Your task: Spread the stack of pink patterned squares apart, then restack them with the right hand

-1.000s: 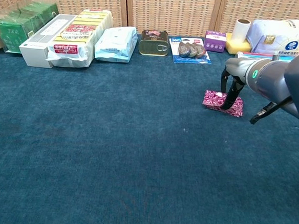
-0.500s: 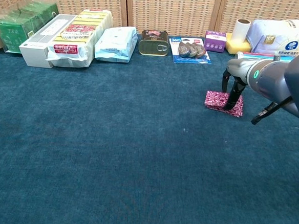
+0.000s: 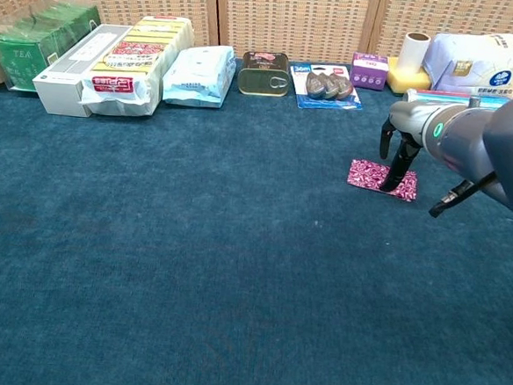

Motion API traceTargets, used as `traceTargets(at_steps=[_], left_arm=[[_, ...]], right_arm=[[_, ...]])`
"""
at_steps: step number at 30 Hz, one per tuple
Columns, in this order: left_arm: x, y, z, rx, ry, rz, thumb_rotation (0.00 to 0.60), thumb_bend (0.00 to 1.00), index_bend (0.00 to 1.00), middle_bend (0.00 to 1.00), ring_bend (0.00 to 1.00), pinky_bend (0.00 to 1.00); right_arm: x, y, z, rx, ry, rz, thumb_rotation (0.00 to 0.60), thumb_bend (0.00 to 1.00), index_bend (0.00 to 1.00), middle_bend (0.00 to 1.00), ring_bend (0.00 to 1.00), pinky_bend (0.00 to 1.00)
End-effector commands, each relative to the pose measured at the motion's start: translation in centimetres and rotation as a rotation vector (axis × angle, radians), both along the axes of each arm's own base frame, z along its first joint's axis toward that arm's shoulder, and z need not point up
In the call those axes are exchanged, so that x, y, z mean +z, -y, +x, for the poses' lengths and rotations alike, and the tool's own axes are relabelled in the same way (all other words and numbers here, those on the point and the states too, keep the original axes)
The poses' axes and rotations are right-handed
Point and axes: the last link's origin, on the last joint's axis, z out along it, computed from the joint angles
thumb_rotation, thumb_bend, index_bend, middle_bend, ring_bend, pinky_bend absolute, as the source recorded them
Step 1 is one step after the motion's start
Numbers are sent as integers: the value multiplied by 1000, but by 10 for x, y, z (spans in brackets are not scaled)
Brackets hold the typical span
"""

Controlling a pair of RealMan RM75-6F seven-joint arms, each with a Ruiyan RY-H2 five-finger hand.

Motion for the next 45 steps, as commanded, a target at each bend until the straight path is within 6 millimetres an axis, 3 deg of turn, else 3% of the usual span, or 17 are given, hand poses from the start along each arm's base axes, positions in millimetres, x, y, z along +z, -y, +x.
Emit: traceTargets(at_steps=[1,8,13,16,18,28,33,37,41,45], left_arm=[[0,0,0,0,1,1,600,232,0,0,0,63],[2,0,-1,1,6,5,600,232,0,0,0,63],[2,1,0,-8,8,6,600,232,0,0,0,63],[3,3,1,-16,9,10,600,232,0,0,0,63],[3,6,1,-25,9,10,600,232,0,0,0,63],[4,13,3,-48,0,18,600,232,0,0,0,63],[3,19,5,-65,-12,23,600,232,0,0,0,63],[2,26,7,-78,-28,37,600,232,0,0,0,63],[-5,32,11,-100,-60,36,600,232,0,0,0,63],[-8,33,12,-98,-72,38,600,232,0,0,0,63]], right_arm=[[0,0,0,0,2,0,548,246,331,0,0,52],[8,-5,6,35,28,-10,549,236,307,0,0,49],[21,-15,8,114,58,1,550,112,140,0,0,45],[32,-24,1,195,94,22,551,50,94,0,0,39],[52,-35,-10,320,141,15,556,29,88,0,0,41],[108,-70,-72,601,192,-98,544,0,68,0,0,44],[136,-96,-118,599,194,-159,546,0,66,0,0,10],[159,-126,-147,545,241,-207,600,1,65,0,0,0],[176,-161,-162,519,329,-285,600,43,66,0,0,16],[182,-172,-163,521,344,-297,600,35,65,0,0,14]])
